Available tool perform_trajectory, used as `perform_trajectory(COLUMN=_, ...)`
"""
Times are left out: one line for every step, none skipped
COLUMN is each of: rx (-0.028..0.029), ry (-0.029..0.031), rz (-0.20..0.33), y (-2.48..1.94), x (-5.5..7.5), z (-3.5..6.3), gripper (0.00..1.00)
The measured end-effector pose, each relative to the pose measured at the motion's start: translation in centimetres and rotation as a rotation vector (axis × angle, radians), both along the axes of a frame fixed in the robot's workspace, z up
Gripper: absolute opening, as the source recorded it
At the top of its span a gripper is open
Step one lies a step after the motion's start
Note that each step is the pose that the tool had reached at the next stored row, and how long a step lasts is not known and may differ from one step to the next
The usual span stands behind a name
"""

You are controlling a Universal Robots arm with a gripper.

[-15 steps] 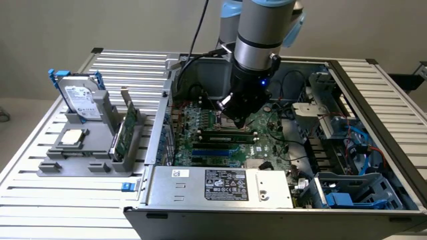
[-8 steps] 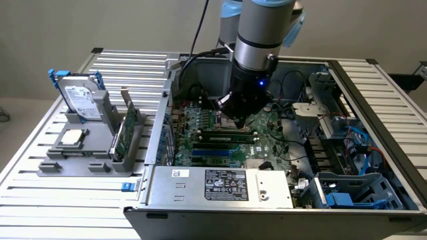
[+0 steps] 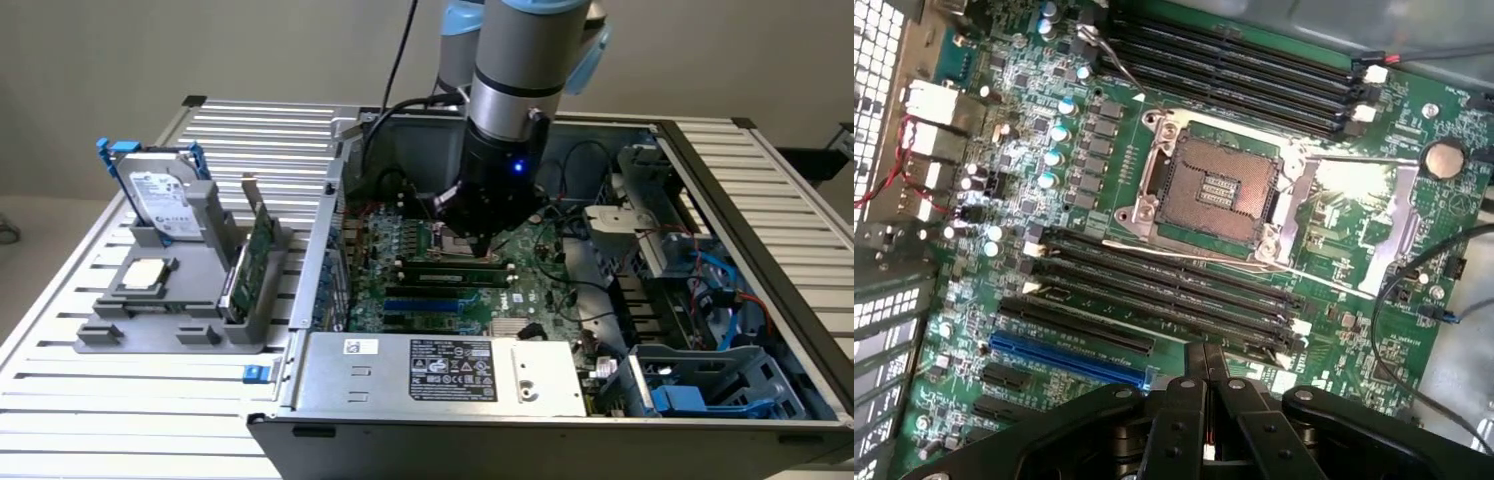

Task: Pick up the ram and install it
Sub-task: 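Press down the ram until it locks into place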

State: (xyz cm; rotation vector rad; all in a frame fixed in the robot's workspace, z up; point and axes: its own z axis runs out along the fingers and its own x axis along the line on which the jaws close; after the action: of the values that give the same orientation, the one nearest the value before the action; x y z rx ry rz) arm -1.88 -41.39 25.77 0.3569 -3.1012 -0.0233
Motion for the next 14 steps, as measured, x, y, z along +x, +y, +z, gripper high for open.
perform_trajectory(rx=-0.0003, ry=0.0, rz=-0.016, y=0.0, x=0.0, z=0.0, gripper=0.11)
perform_trajectory(rx=-0.0006, ry=0.0, rz=-0.032, y=0.0, x=0.0, z=-0.01, gripper=0.11)
perform_trajectory(rx=-0.0009, ry=0.0001, rz=-0.048, y=0.0, x=0.0, z=-0.01, gripper=0.11)
perform_trajectory(rx=-0.0008, ry=0.0, rz=-0.065, y=0.0, x=0.0, z=-0.02, gripper=0.11)
perform_trajectory(rx=-0.0008, ry=0.0, rz=-0.082, y=0.0, x=0.0, z=-0.03, gripper=0.11)
perform_trajectory(rx=-0.0008, ry=0.0, rz=-0.101, y=0.0, x=0.0, z=-0.04, gripper=0.11)
perform_trajectory(rx=-0.0008, ry=0.0, rz=-0.119, y=0.0, x=0.0, z=-0.05, gripper=0.11)
perform_trajectory(rx=-0.0008, ry=0.0, rz=-0.136, y=0.0, x=0.0, z=-0.06, gripper=0.11)
perform_trajectory(rx=-0.0007, ry=0.0, rz=-0.154, y=0.0, x=0.0, z=-0.07, gripper=0.11)
perform_trajectory(rx=-0.0007, ry=0.0, rz=-0.172, y=0.0, x=0.0, z=-0.08, gripper=0.11)
perform_trajectory(rx=-0.0007, ry=0.0, rz=-0.19, y=0.0, x=0.0, z=-0.09, gripper=0.11)
perform_trajectory(rx=-0.0019, ry=-0.0002, rz=-0.197, y=0.0, x=0.0, z=-0.09, gripper=0.11)
perform_trajectory(rx=-0.0021, ry=-0.0001, rz=-0.197, y=0.0, x=0.0, z=-0.09, gripper=0.11)
perform_trajectory(rx=-0.0023, ry=-0.0001, rz=-0.197, y=0.0, x=0.0, z=-0.09, gripper=0.11)
